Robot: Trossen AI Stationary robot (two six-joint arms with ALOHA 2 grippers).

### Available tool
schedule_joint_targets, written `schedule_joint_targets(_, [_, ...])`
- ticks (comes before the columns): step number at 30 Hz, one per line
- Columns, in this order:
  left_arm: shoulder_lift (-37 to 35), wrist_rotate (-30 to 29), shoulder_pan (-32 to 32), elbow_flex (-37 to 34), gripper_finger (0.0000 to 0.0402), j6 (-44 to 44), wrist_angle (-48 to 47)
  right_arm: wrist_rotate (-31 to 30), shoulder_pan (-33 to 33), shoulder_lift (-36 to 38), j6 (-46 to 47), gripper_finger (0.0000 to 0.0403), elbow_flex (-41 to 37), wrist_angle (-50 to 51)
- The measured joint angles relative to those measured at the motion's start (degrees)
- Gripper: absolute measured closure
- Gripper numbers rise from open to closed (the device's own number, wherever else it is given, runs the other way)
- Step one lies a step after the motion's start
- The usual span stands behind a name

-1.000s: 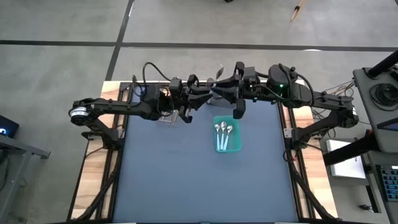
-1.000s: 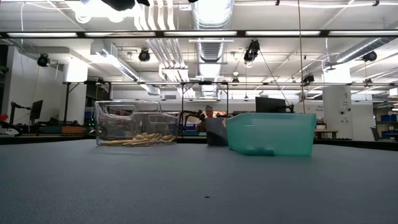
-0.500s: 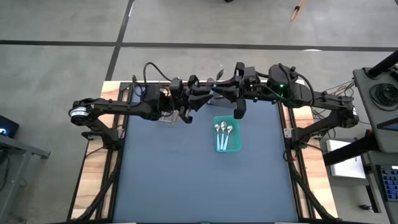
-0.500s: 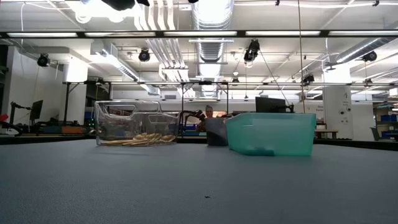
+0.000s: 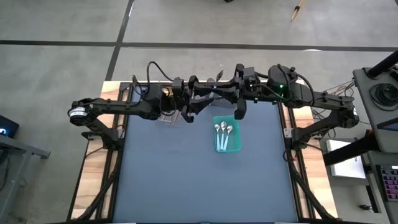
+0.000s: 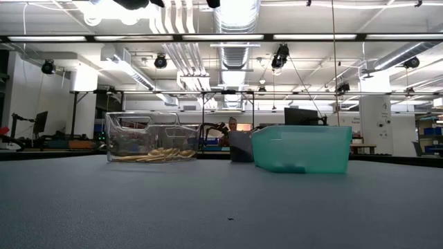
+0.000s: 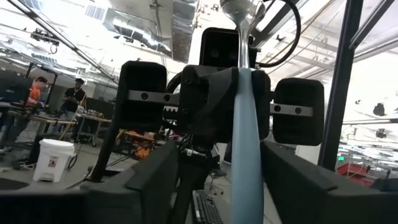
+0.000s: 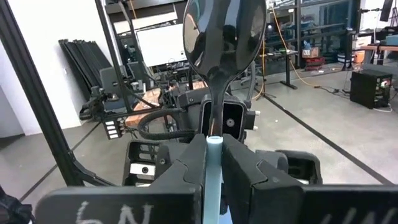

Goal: Sort silverware by color (type)
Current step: Put the light blue spoon into the green bin

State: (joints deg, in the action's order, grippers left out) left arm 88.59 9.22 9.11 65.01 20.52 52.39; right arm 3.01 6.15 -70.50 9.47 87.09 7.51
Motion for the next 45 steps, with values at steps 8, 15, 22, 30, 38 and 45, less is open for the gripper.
schedule_joint_targets(8, [-5.1, 0.1, 2.0, 0.0, 0.0124, -5.4, -13.7, -1.0, 0.2, 0.4, 1.7, 0.0383, 0.0, 1.1])
schedule_joint_targets(15, [-13.5, -4.0, 4.7, 0.0, 0.012, -11.9, -33.0, -2.0, 2.7, 0.4, 9.9, 0.0383, 0.0, 8.7])
schedule_joint_targets(22, [-21.6, -20.2, 4.8, 0.0, 0.0125, -16.0, -50.3, -1.8, 6.4, -2.5, 21.2, 0.0383, 0.1, 22.6])
schedule_joint_targets(30, [-25.9, -32.3, 4.8, 0.0, 0.0125, -15.8, -59.7, 1.5, 7.8, -10.6, 32.4, 0.0383, 1.0, 36.0])
schedule_joint_targets(38, [-26.6, -35.8, 4.8, 0.0, 0.0125, -17.8, -61.6, 10.4, 7.8, -20.4, 40.5, 0.0383, 1.2, 49.2])
schedule_joint_targets(45, [-26.9, -36.8, 4.8, 0.0, 0.0125, -20.5, -64.3, 12.3, 6.1, -24.6, 46.4, 0.0383, 1.2, 57.3])
